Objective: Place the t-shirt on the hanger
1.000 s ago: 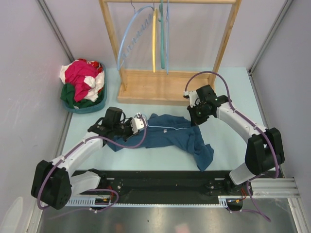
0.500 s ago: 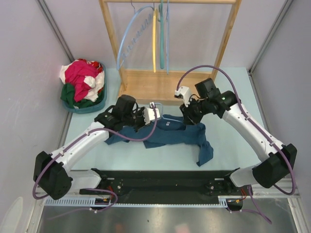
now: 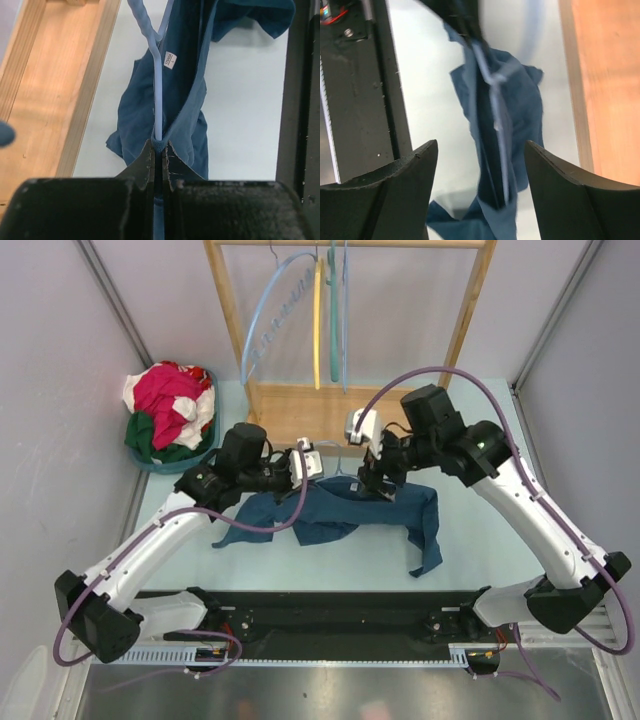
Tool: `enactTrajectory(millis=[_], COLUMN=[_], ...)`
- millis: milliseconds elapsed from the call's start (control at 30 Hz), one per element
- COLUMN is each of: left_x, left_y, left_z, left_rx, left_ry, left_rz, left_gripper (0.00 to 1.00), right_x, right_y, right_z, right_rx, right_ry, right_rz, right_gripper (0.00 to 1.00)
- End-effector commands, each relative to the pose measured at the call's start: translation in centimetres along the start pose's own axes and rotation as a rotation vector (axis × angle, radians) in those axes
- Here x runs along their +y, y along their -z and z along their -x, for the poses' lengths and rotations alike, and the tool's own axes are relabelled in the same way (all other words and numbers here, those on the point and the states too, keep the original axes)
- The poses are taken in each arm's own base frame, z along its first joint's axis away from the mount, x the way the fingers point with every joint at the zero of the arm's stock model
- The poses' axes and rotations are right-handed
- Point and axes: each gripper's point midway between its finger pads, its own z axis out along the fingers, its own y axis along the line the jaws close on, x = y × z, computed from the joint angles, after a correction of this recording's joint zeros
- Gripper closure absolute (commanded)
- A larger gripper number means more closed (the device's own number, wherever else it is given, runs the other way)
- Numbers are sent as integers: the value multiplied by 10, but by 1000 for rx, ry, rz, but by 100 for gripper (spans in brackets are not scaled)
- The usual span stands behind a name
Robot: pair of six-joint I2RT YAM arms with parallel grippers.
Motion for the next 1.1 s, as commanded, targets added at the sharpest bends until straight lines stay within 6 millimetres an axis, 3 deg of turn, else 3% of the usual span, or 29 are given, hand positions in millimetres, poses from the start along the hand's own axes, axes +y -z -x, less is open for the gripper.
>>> enactTrajectory(millis=[0, 200, 300, 333, 433, 567, 600, 633, 733, 900, 1000, 1033, 1067], left_x=[-5, -15, -20, -22, -30, -33, -32, -33, -33, -27, -22, -20, -18], left_y=[22, 34, 38, 38, 40, 43, 43, 43, 42, 44, 47, 48, 51], left_z=[51, 62, 60, 55, 49, 39, 35, 28, 11, 4, 17, 23, 29], left_rx=[-133, -168, -168, -157, -154, -135, -118, -98, -47, -32, -65, -85, -100], left_ry=[-42, -83, -93, -93, -107, -113, -113, -110, -111, -85, -71, -67, -66], left_rz=[-18, -42, -49, -53, -67, -56, -44, -42, -34, -18, -2, 4, 18], left_gripper=[100, 100, 100, 100, 100, 98, 94, 82, 70, 71, 55, 43, 37], right_x=[13, 18, 20, 20, 15, 20, 18, 18, 15, 21, 22, 17, 15], right_y=[-6, -17, -15, -13, -12, -5, 2, 4, 17, 33, 40, 45, 51], right_z=[11, 8, 8, 7, 3, -3, -1, 1, 3, -2, -4, -5, -5], right_rx=[11, 47, 44, 47, 73, 76, 51, 32, 4, -10, -6, -7, -16], right_ry=[131, 163, 153, 136, 91, 20, 3, -10, -66, -117, -134, -155, -167], right_rz=[34, 62, 67, 60, 14, 31, 12, 12, -4, -5, -25, -44, -60], right_gripper=[27, 35, 60, 77, 100, 100, 100, 100, 100, 100, 100, 100, 100])
